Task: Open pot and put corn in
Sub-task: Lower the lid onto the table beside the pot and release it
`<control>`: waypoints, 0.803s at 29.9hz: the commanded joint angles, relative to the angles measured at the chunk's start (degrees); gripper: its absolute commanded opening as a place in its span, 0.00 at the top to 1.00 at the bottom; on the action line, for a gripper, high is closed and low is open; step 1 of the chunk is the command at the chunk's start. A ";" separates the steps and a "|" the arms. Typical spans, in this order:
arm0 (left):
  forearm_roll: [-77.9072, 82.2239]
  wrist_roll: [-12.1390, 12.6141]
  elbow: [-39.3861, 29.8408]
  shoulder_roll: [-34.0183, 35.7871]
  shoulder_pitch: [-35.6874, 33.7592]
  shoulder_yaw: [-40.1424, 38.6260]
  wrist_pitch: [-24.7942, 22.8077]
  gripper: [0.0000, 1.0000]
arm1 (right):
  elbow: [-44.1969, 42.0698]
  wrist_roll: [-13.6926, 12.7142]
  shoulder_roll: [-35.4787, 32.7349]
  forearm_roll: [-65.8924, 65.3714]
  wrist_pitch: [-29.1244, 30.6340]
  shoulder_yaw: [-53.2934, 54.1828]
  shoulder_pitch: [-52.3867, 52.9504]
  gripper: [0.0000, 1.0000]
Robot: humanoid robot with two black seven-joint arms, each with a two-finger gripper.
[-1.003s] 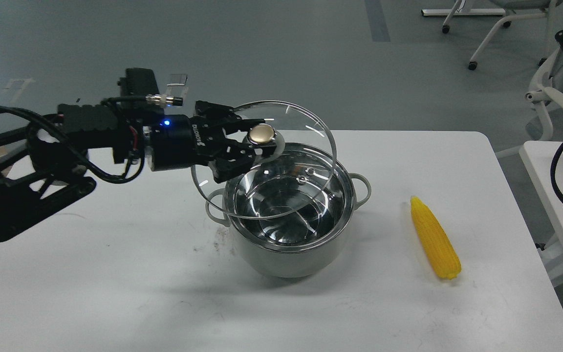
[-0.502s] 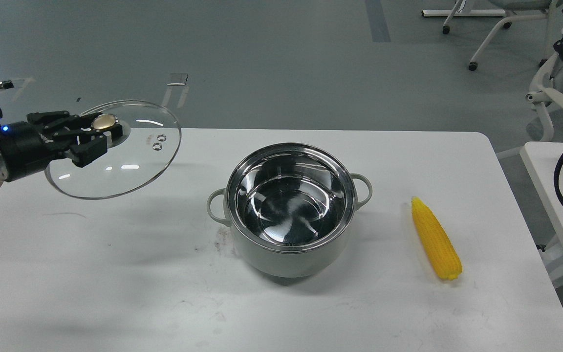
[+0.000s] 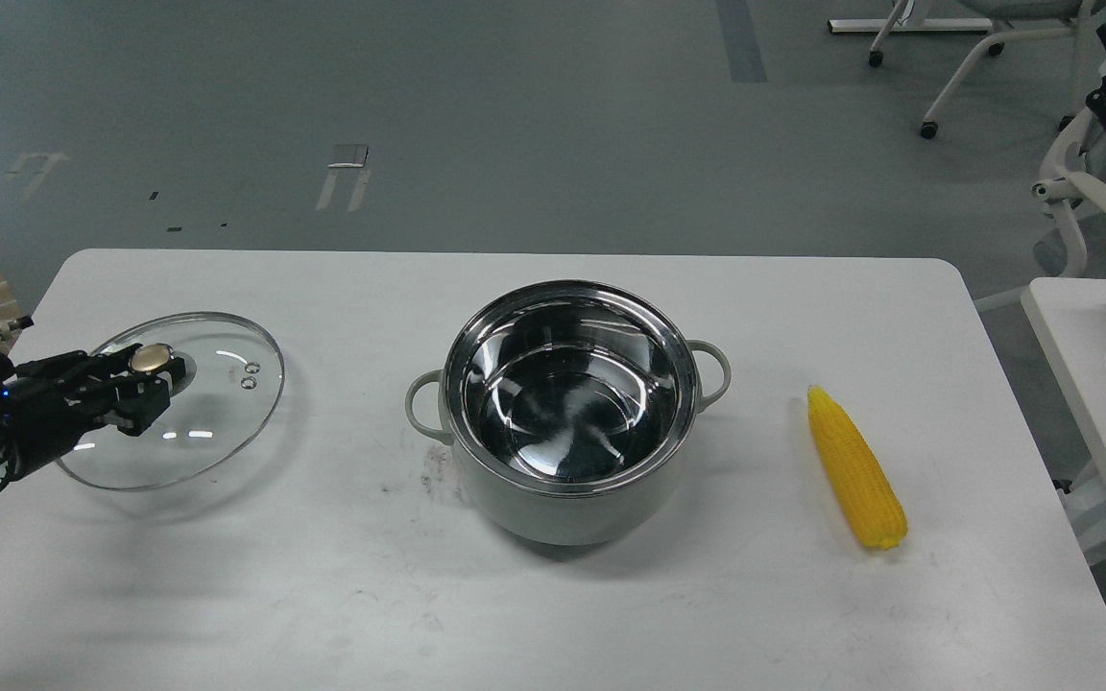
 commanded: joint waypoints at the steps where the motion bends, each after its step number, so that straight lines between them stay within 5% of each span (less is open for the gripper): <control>1: -0.18 0.01 1.84 -1.14 0.07 1.97 1.58 0.69 | 0.18 0.01 0.07 0.01 0.00 -0.08 -0.37 0.00; 7: -0.79 0.01 4.04 -2.55 -0.01 1.97 1.67 0.65 | 1.50 0.01 -0.02 -0.08 0.00 -0.26 -2.12 0.00; 13: -0.80 0.01 3.96 -2.64 -0.01 1.88 1.76 0.32 | 2.29 0.01 -0.98 -0.08 0.00 -0.35 -3.01 0.00; 24: -5.18 0.01 3.87 -2.46 -3.96 1.09 1.59 0.07 | 3.08 -0.08 -4.32 -7.01 0.00 -1.13 -6.17 0.00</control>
